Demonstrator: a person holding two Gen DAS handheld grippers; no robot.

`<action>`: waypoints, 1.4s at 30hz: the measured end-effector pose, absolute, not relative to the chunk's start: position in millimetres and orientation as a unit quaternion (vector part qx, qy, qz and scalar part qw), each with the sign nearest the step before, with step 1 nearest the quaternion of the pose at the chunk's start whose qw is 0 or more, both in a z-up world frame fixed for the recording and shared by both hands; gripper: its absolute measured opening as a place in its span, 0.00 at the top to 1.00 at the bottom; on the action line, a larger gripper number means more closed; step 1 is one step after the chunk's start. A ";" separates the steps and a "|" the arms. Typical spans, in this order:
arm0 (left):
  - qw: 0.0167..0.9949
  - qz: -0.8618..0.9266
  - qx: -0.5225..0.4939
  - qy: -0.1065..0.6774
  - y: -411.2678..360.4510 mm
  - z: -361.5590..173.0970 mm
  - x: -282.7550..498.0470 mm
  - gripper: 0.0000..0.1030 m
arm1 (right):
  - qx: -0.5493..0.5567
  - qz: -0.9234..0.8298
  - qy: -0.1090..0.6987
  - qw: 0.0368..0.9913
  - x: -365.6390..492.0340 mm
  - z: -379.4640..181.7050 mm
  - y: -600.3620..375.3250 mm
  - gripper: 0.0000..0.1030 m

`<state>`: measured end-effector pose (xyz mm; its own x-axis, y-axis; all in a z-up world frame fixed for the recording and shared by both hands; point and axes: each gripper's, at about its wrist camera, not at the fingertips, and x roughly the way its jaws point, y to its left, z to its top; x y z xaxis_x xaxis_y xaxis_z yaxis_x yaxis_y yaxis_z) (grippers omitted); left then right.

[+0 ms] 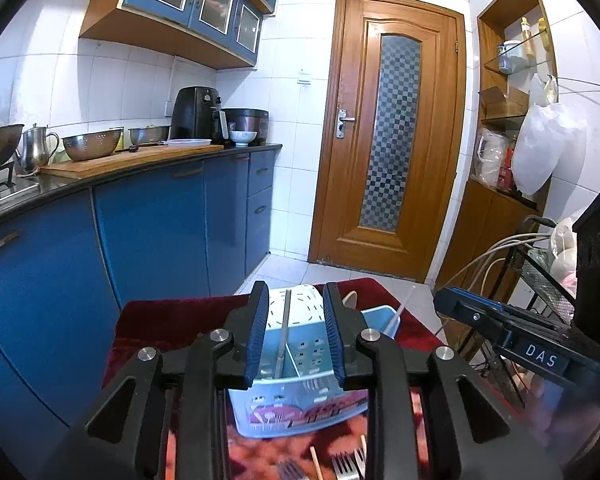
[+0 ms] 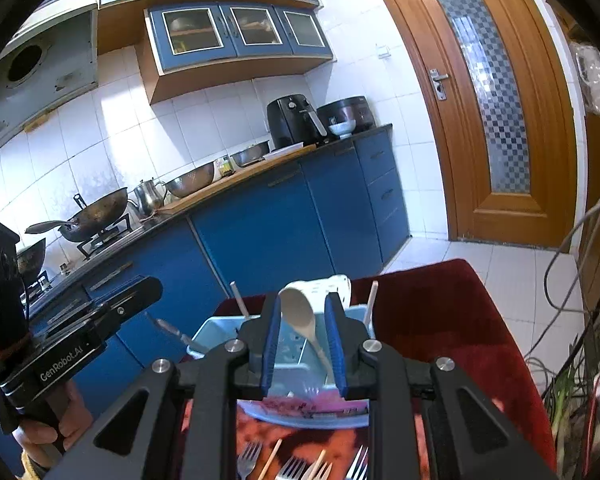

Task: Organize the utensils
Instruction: 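Withdraw both tools from the holder toward the remaining utensils, then grasp a silver fork with the left tool while the right tool grasps another fork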

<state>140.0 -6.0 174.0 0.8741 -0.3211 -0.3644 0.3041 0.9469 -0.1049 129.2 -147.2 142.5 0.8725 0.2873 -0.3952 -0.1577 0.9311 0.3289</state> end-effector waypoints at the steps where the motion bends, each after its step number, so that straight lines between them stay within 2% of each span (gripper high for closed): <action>1: 0.968 -0.160 -0.021 0.193 -4.9 174.5 137.0 0.73 | 0.146 0.116 0.227 0.956 125.1 142.4 -147.2 0.76; 12: 0.963 -0.135 -0.031 0.231 15.1 161.4 100.2 0.70 | 0.155 0.108 0.257 0.948 85.0 131.4 -149.3 0.74; 29: 0.938 -0.111 -0.050 0.325 29.9 89.6 82.3 0.70 | 0.166 0.095 0.324 0.927 60.8 74.8 -155.9 0.67; 42: 0.910 -0.096 -0.061 0.398 29.0 36.5 102.1 0.70 | 0.172 0.075 0.368 0.911 72.4 26.3 -164.7 0.64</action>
<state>102.1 29.0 36.5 0.6649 -0.2229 -0.7129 0.1258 0.9742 -0.1873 72.4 -164.7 26.3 0.7182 0.2628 -0.6443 -0.0101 0.9298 0.3680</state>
